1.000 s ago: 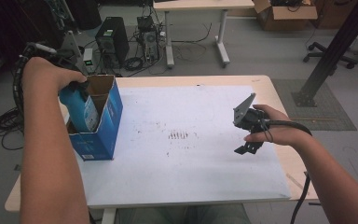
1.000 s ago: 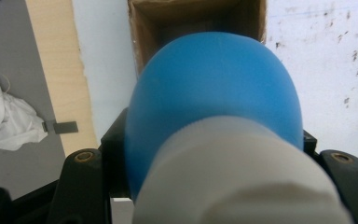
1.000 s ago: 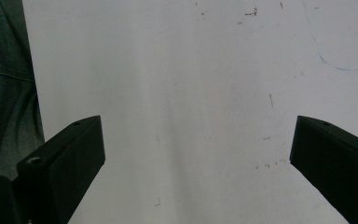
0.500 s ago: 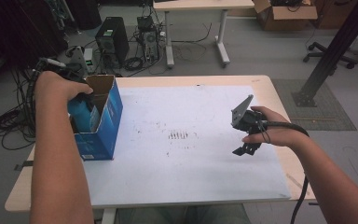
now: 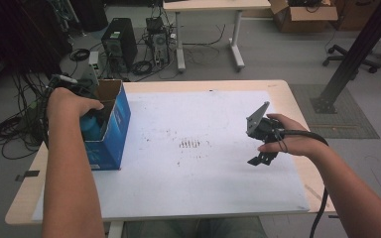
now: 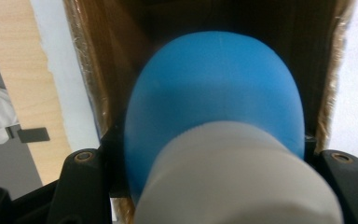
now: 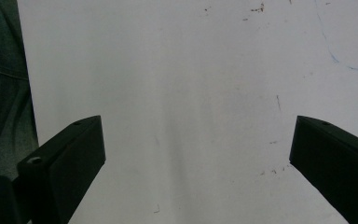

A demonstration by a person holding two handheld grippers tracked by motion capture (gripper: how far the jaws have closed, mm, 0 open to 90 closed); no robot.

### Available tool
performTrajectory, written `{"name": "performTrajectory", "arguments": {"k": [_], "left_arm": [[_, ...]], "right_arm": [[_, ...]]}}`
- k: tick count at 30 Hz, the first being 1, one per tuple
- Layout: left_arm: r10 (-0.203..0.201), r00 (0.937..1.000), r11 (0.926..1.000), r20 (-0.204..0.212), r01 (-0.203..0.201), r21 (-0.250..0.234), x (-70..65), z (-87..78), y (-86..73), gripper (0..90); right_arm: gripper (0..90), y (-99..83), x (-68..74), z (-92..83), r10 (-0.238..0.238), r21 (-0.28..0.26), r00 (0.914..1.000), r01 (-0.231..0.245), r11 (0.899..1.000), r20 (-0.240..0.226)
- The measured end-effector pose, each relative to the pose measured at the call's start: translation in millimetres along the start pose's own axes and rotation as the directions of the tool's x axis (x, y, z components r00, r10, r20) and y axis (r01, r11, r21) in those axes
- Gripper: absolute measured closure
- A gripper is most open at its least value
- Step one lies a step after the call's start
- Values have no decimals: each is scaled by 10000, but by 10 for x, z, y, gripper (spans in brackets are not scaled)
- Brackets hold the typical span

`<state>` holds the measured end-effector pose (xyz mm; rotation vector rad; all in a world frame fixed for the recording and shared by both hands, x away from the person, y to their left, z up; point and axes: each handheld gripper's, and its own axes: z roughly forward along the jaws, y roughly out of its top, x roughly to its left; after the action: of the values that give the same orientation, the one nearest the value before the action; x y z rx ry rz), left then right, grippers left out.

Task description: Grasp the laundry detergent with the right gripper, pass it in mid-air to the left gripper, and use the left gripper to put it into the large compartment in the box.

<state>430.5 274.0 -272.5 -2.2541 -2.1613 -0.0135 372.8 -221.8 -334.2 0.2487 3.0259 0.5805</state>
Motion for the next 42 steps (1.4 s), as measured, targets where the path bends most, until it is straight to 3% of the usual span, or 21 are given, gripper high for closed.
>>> {"name": "performTrajectory", "arguments": {"k": [22,42], "left_arm": [[17,10000,9996,-17,-16,280,-16,233,23,388],[-18,10000,9997,-20,18,258,-14,254,-8,387]], "right_arm": [[32,-26,-23,72,75,-64,9999,-75,10000,-96],[32,-38,-7,73,73,-96,9999,-74,9999,-99]]}}
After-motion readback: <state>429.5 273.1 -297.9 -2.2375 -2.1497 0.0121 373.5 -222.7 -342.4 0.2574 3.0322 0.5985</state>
